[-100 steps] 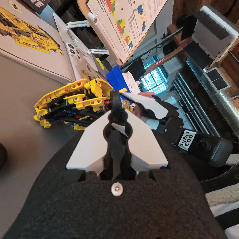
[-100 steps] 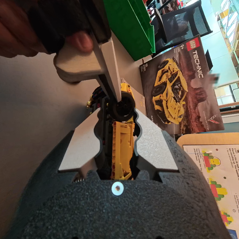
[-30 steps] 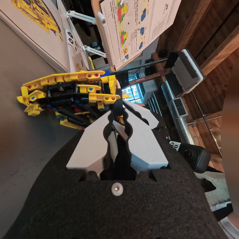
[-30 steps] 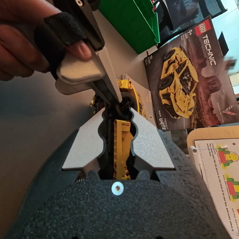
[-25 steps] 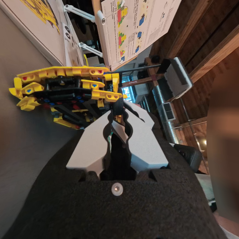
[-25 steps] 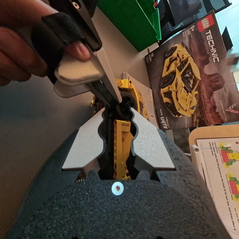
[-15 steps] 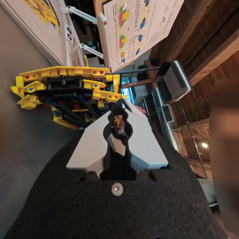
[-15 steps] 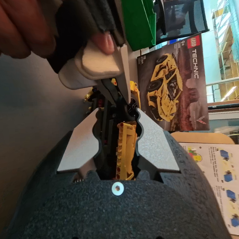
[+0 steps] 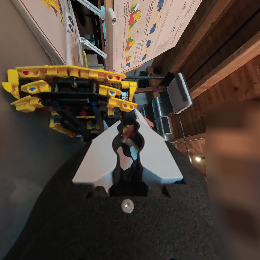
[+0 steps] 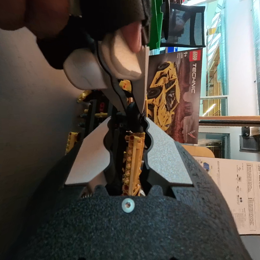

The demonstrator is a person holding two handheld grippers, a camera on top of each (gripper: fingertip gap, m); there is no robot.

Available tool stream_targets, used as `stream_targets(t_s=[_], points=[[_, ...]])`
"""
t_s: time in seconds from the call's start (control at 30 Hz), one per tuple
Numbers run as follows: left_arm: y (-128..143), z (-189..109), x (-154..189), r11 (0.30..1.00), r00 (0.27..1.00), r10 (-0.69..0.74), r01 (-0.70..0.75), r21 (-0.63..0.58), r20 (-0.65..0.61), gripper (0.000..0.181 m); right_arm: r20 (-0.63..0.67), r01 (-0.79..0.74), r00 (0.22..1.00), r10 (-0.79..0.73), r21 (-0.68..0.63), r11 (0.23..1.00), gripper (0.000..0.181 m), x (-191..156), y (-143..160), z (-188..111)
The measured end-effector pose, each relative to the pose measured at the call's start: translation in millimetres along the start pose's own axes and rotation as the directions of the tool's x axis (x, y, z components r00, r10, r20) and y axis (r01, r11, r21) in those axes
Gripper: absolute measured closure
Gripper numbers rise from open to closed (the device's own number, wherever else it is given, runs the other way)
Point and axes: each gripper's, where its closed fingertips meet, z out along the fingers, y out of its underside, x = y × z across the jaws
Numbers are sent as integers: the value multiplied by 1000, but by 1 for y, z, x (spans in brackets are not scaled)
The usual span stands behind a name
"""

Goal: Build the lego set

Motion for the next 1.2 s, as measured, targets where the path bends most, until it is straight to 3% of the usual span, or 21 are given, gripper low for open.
stream_targets(t_s=[0.17,0.37,0.5,0.67,0.97,1.07,1.2], points=[[-1,-1,-6,992,989,126,-125,-18,78,168,-18,97,995,-98,-31,995,136,-5,1,3],[-1,1,-6,986,980,167,-165,-26,108,167,-37,3,999,-2,1,1000,140,2,0,1],[-1,0,-6,988,983,151,-149,-26,100,167,17,-125,992,125,-4,992,131,4,1,1],[-1,1,-7,988,984,153,-152,-26,95,167,-108,106,989,-105,-1,994,148,0,-4,2],[0,3,-8,987,983,159,-155,-44,92,167,-41,-40,998,40,12,999,156,3,-4,1],[2,3,-8,988,985,149,-145,-51,86,167,-31,-46,998,47,33,998,153,3,-4,-1],[2,4,-8,992,990,122,-119,-47,68,167,31,-53,998,53,-19,998,126,-3,2,2]])
